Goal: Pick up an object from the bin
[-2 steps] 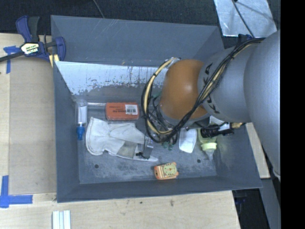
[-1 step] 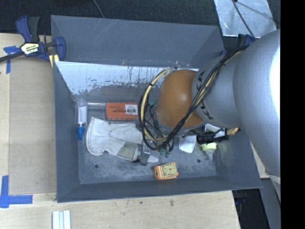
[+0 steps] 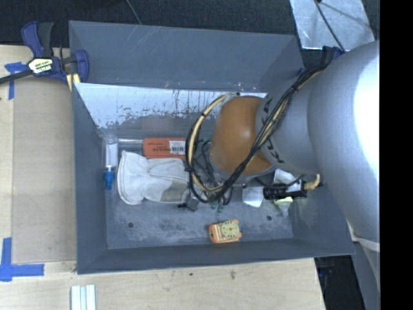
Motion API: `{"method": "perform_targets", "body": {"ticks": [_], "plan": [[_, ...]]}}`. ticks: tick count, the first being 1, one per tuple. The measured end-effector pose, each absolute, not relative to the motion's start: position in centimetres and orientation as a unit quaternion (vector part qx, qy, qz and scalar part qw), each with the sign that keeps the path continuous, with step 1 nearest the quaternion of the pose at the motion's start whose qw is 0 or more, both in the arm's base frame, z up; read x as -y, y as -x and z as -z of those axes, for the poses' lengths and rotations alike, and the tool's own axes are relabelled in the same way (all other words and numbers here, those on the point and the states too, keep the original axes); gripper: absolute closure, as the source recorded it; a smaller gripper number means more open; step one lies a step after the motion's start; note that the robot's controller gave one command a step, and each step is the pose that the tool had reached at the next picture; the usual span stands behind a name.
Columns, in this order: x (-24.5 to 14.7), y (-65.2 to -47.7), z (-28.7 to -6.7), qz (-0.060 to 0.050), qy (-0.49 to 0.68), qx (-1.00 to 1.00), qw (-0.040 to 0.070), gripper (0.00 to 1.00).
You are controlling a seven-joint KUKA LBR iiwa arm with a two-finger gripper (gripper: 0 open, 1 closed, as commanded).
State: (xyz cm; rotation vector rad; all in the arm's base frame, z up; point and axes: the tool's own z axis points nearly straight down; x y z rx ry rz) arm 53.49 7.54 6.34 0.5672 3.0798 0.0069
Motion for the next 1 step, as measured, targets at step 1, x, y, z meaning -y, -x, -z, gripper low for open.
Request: {"method": "perform_targets", "body": {"ticks": [1], "plan": [[-7.54,-53.46,-6.37,-0.002,-0.186,-0.982,0.005,1.00]]}}
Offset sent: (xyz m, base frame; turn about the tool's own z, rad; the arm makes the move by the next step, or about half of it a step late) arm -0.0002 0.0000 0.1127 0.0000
